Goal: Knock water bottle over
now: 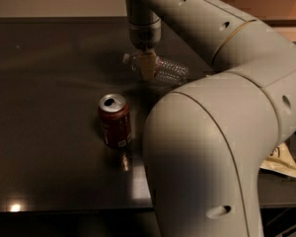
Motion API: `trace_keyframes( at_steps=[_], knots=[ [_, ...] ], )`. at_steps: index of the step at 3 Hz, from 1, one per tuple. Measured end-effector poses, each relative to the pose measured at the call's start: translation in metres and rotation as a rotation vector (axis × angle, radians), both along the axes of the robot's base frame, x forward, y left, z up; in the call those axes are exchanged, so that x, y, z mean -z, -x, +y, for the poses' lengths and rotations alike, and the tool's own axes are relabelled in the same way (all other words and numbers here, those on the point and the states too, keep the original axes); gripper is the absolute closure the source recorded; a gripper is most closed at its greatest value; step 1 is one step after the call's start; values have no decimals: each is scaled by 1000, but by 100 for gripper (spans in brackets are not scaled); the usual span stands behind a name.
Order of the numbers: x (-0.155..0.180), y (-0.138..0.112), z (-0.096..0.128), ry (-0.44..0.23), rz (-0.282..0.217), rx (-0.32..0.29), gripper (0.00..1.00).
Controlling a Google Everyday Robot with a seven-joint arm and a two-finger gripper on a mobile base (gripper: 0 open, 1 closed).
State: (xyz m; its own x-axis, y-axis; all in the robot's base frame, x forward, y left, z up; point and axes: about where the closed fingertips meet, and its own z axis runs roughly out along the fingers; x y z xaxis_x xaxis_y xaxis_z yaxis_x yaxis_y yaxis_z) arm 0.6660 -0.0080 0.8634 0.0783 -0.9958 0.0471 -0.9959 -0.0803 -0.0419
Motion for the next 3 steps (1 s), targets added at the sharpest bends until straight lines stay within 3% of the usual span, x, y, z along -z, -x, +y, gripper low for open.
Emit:
trace_keyframes(
  at_steps=[1, 2, 3],
  knots=[
    [6, 3, 4, 2, 20, -27, 12],
    [18, 9, 7, -14, 66, -56, 0],
    [19, 9, 8, -15, 67, -56, 0]
  ],
)
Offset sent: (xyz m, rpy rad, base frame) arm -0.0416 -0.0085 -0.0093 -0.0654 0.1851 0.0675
